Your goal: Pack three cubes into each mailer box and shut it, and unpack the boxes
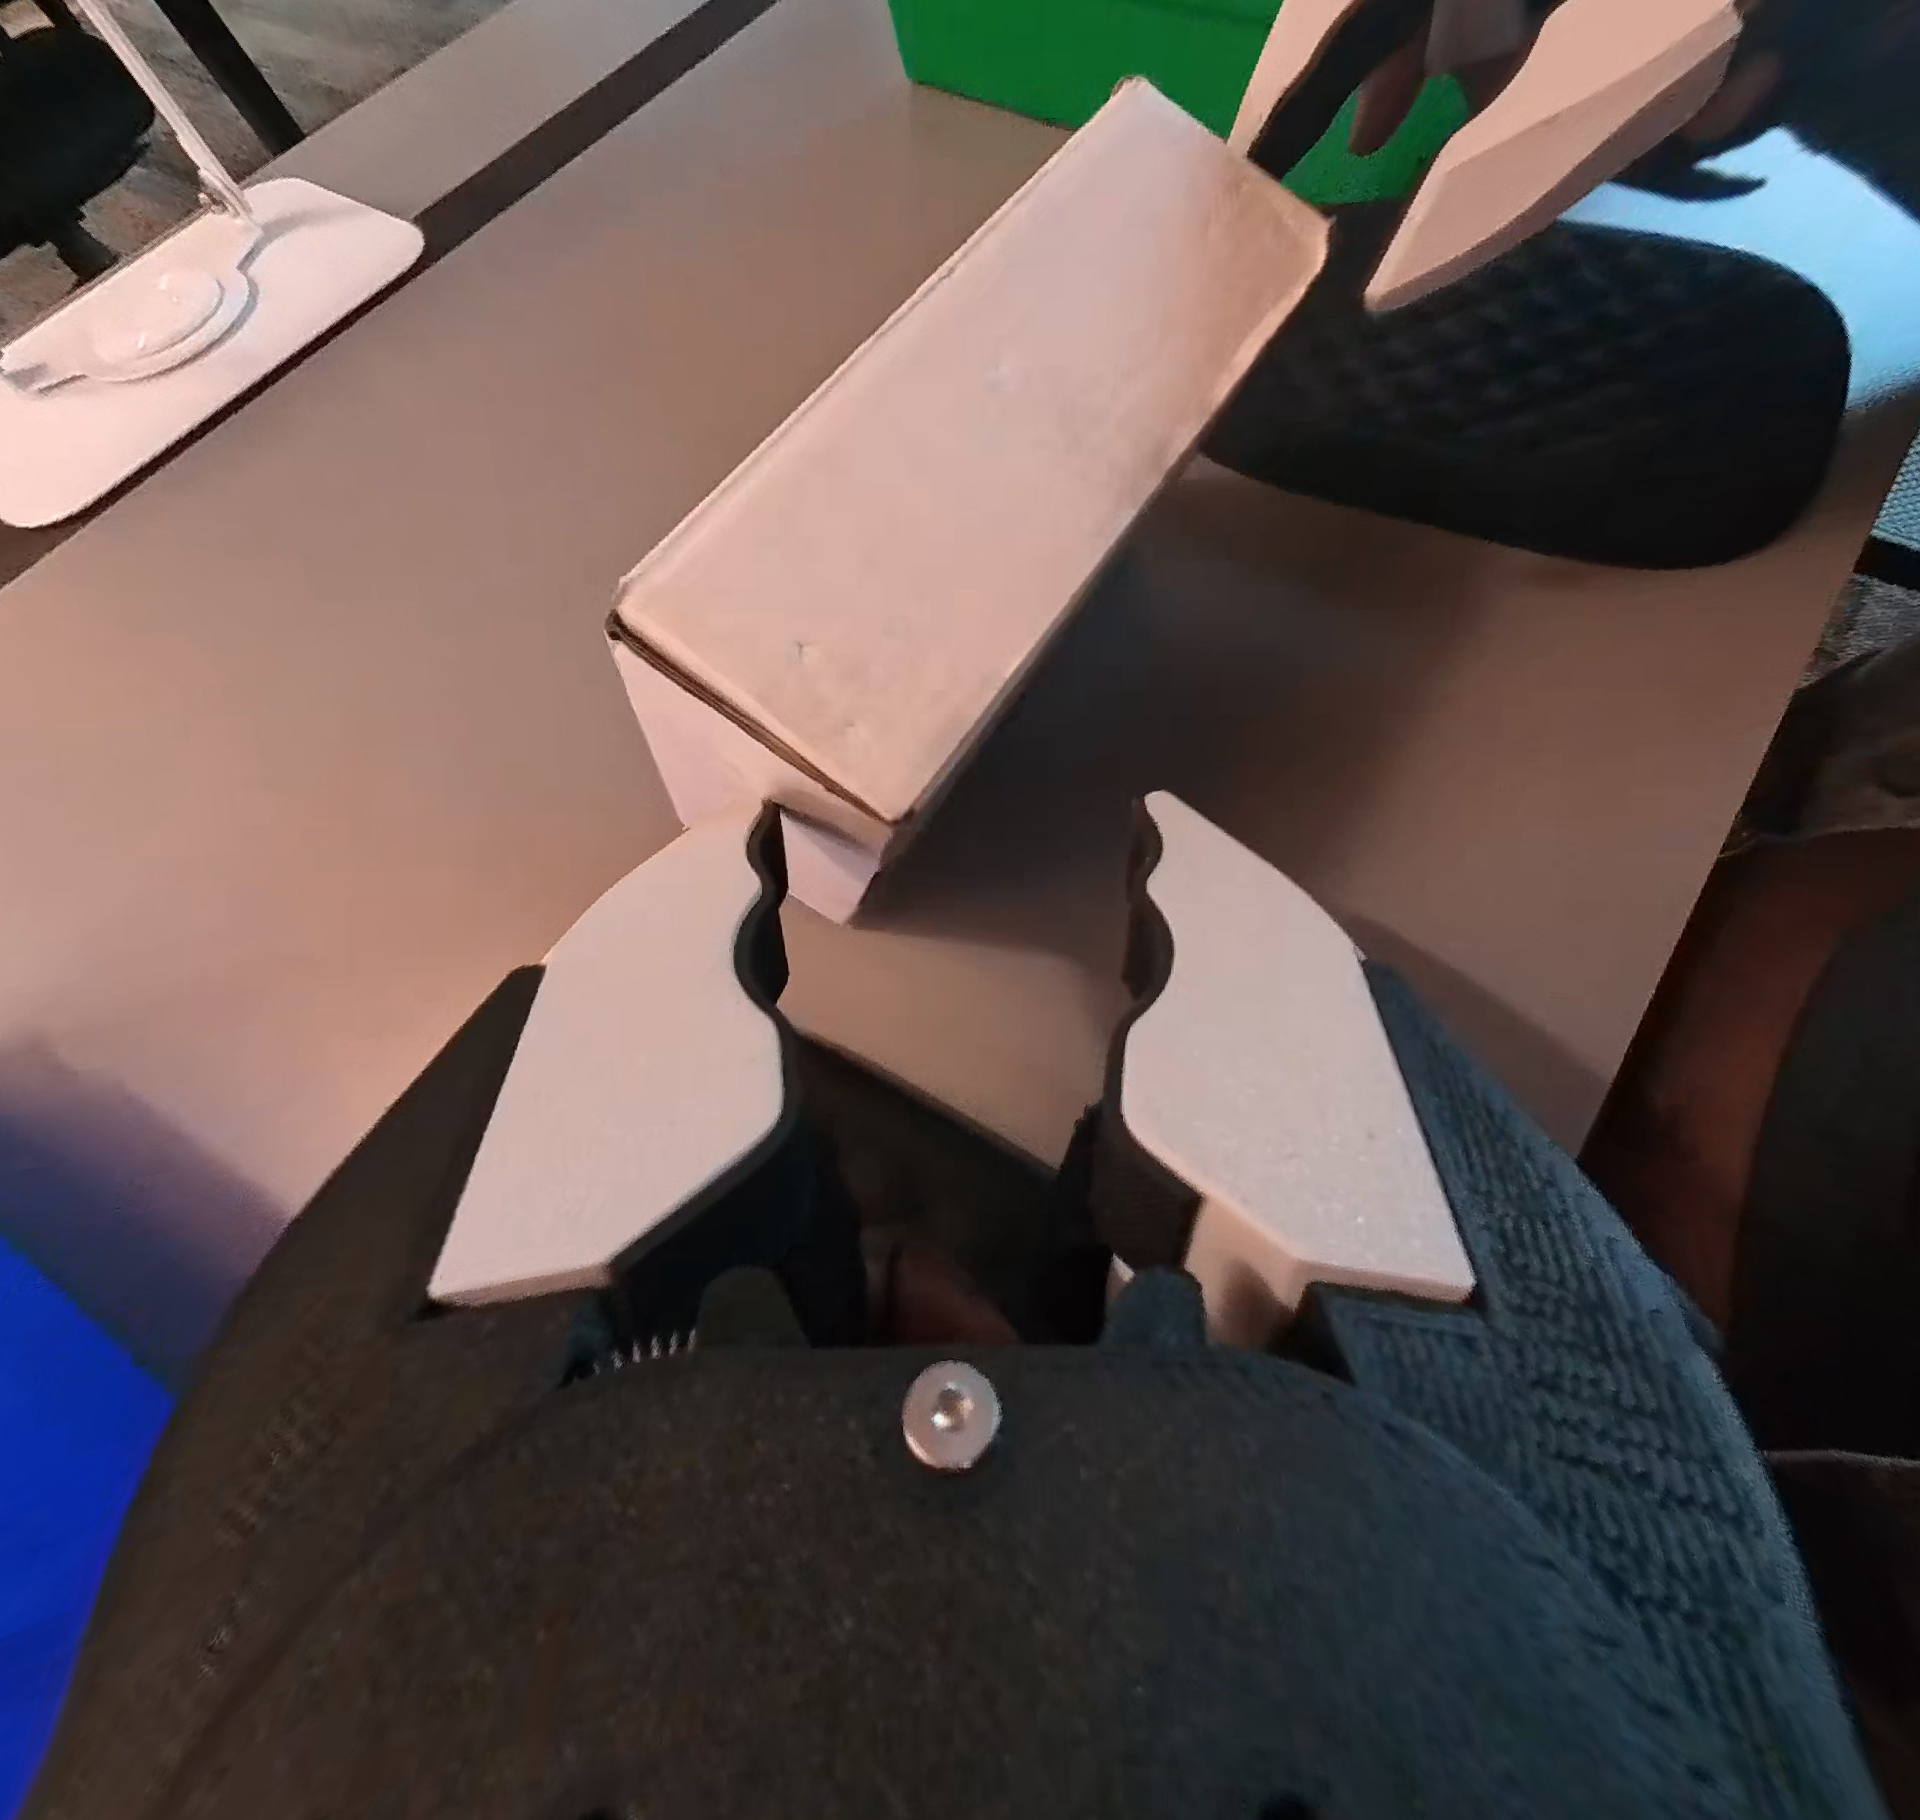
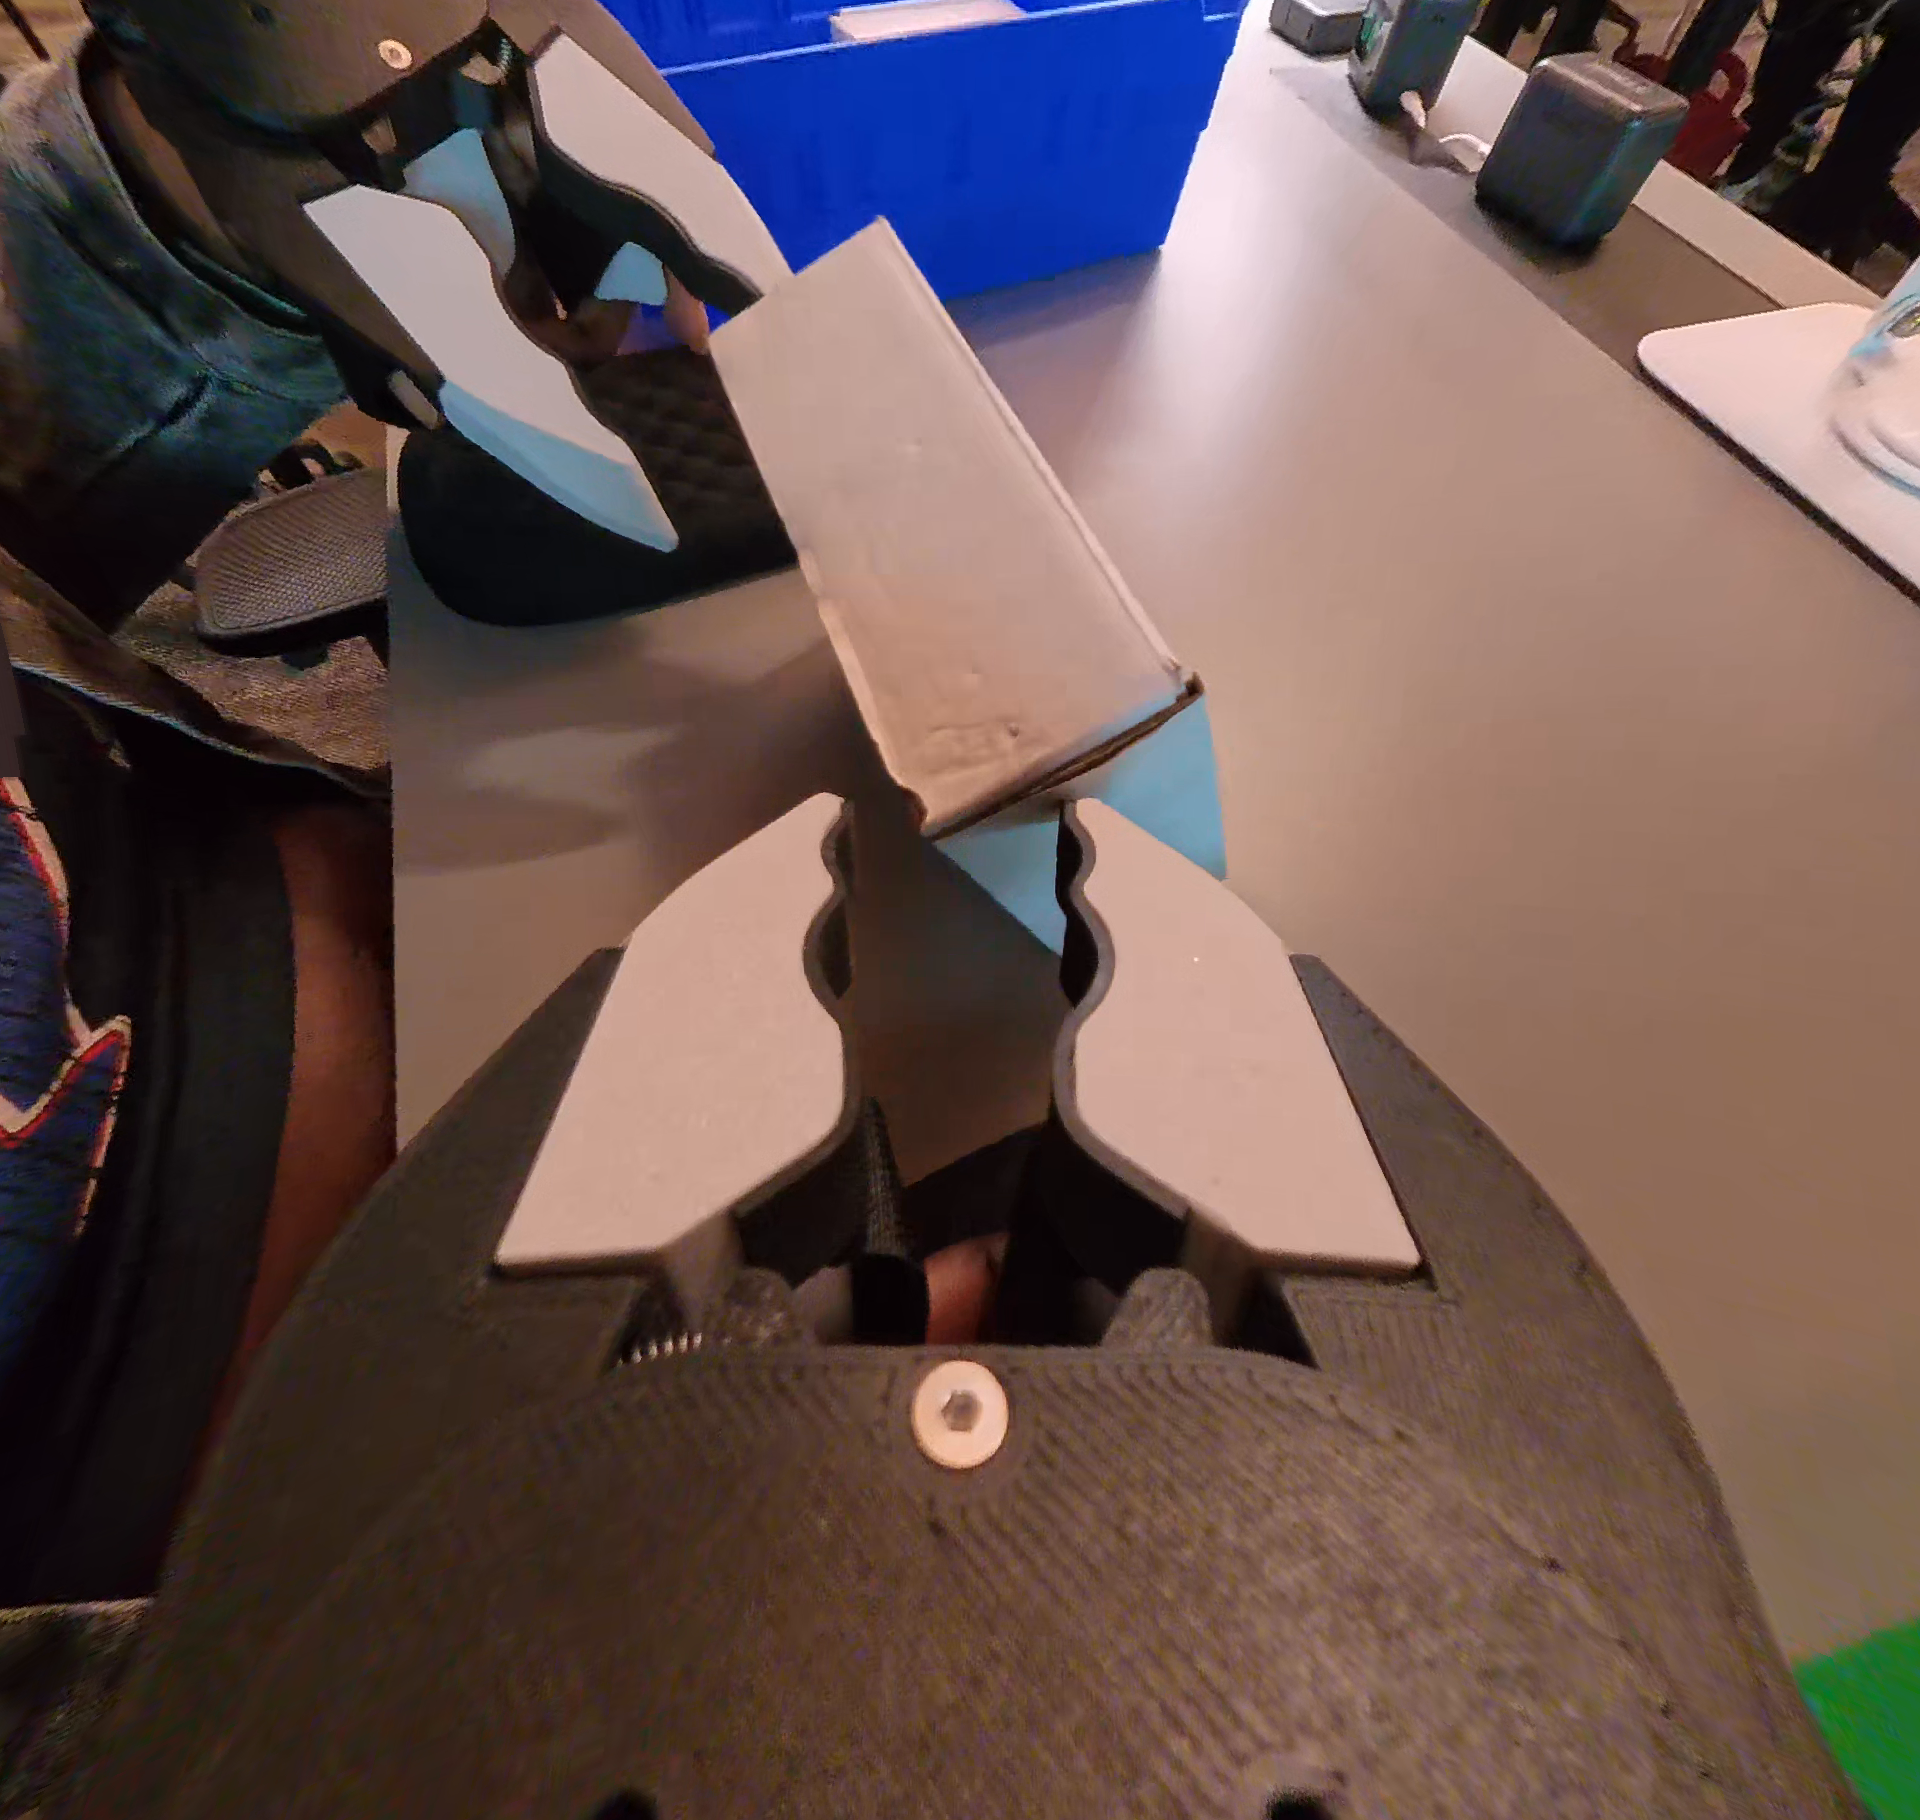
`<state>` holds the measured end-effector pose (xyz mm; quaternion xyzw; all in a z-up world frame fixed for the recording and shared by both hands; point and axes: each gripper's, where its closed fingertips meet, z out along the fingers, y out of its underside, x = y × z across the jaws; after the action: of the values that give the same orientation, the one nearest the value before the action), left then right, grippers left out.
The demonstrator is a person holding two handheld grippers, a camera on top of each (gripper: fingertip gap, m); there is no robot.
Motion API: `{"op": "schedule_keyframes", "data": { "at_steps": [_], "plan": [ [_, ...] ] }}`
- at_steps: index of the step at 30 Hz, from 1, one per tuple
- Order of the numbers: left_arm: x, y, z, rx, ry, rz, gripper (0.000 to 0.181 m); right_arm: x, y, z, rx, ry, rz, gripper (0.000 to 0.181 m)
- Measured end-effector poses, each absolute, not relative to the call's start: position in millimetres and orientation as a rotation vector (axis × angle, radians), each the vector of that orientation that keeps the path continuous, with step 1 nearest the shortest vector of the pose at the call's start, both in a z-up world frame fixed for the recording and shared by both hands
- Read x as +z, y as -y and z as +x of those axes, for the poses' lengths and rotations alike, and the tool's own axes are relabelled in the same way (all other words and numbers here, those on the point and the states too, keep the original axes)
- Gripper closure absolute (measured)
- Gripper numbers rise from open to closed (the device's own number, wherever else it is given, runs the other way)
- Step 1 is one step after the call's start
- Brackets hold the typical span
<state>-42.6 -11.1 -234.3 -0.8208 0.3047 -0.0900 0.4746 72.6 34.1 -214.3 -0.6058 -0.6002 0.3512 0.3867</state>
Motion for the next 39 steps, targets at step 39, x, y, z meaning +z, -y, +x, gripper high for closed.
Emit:
{"op": "schedule_keyframes", "data": {
  "at_steps": [39],
  "plan": [
    [-243.5,-22.0,-10.8,-0.548,-0.986,-1.781,0.069,-210.1,-41.3,77.5,0.823,1.551,-1.424,0.116]
  ]
}}
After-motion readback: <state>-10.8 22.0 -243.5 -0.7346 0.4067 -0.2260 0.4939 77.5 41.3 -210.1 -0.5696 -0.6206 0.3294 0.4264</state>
